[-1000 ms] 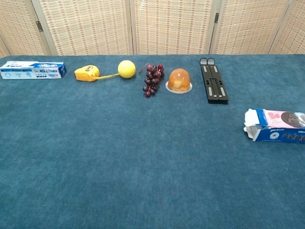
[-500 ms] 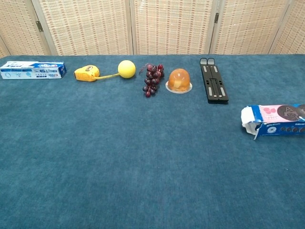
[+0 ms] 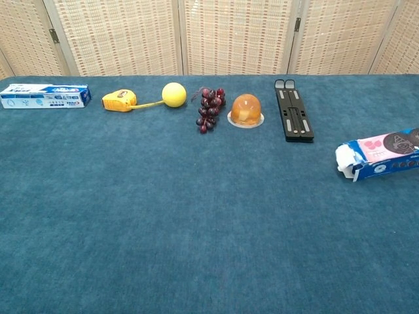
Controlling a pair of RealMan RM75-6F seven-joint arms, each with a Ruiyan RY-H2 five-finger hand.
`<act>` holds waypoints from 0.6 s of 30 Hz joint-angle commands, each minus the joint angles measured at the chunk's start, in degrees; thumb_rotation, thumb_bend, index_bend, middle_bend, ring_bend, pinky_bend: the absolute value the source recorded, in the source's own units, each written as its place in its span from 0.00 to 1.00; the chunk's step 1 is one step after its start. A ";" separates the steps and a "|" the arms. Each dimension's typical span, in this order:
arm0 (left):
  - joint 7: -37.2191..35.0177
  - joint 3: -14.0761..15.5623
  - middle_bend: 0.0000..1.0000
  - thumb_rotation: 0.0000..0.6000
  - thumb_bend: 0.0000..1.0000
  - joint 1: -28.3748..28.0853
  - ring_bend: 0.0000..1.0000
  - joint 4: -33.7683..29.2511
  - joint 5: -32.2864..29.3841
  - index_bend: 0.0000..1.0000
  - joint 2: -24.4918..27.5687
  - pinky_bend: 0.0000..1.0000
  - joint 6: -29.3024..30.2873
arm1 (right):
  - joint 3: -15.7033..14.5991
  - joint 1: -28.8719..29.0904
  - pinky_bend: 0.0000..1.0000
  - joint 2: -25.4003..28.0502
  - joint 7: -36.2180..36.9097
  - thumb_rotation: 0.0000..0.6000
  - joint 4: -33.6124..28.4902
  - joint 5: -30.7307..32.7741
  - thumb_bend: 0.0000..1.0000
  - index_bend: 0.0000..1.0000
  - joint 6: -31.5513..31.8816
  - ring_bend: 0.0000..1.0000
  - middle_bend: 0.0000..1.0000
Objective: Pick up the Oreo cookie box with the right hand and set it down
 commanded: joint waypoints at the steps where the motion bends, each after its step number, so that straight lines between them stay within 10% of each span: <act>1: 0.64 -0.13 0.14 1.00 0.23 -0.32 0.14 -0.09 -0.58 0.00 -0.30 0.00 -0.38 | 0.55 0.16 0.26 2.11 -7.83 1.00 -2.59 -0.67 0.22 0.63 3.08 0.35 0.37; 18: 0.96 0.12 0.14 1.00 0.23 -0.71 0.14 0.00 -1.08 0.00 -0.47 0.00 -0.59 | 9.13 2.42 0.26 17.23 -36.05 1.00 -28.95 5.65 0.22 0.66 8.47 0.36 0.38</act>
